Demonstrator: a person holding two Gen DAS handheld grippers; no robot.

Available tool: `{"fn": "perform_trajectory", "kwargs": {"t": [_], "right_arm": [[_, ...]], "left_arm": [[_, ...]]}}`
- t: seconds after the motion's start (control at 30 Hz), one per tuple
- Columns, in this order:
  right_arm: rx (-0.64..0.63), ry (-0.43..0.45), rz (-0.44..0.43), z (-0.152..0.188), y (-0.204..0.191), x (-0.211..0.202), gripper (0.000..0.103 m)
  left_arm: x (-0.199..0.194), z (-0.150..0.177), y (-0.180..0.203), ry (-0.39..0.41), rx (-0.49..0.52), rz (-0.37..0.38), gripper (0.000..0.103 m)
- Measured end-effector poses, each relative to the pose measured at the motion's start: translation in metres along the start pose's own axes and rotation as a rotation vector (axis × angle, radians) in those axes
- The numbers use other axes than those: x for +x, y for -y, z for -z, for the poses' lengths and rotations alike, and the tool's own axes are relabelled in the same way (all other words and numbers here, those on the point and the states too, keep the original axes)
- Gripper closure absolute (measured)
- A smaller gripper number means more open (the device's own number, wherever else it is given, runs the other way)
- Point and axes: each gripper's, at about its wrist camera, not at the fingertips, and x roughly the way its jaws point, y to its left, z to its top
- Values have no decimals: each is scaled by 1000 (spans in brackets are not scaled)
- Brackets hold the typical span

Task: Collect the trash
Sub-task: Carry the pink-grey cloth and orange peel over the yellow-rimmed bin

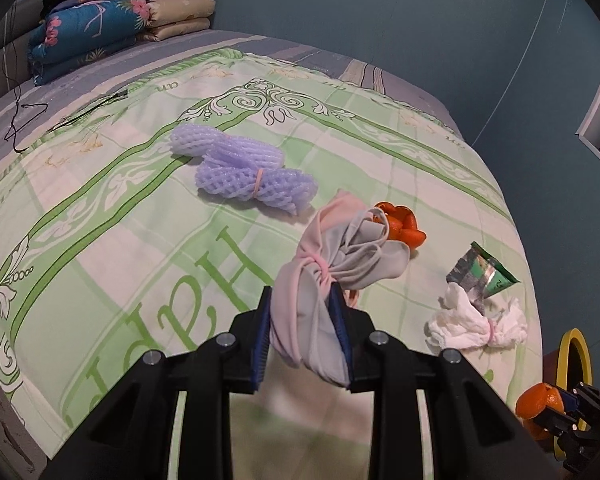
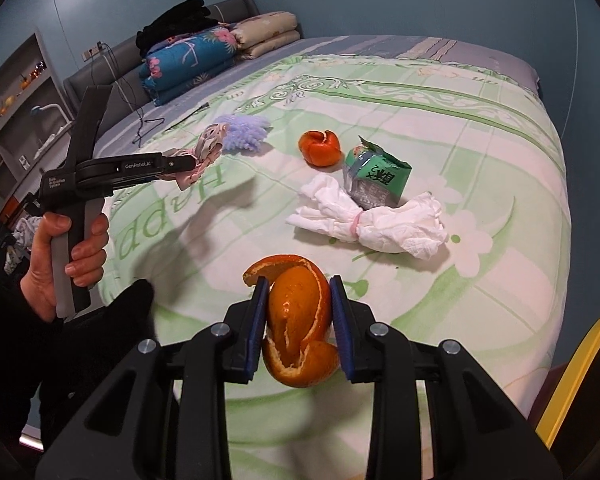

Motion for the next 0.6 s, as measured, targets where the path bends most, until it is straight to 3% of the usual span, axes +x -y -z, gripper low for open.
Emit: {"fn": "perform_trajectory", "kwargs": {"t": [0.6], "right_arm": [[36, 84, 2, 12, 14, -58, 74]], "left_arm": [[-53, 30, 46, 22, 91, 48, 77]]}}
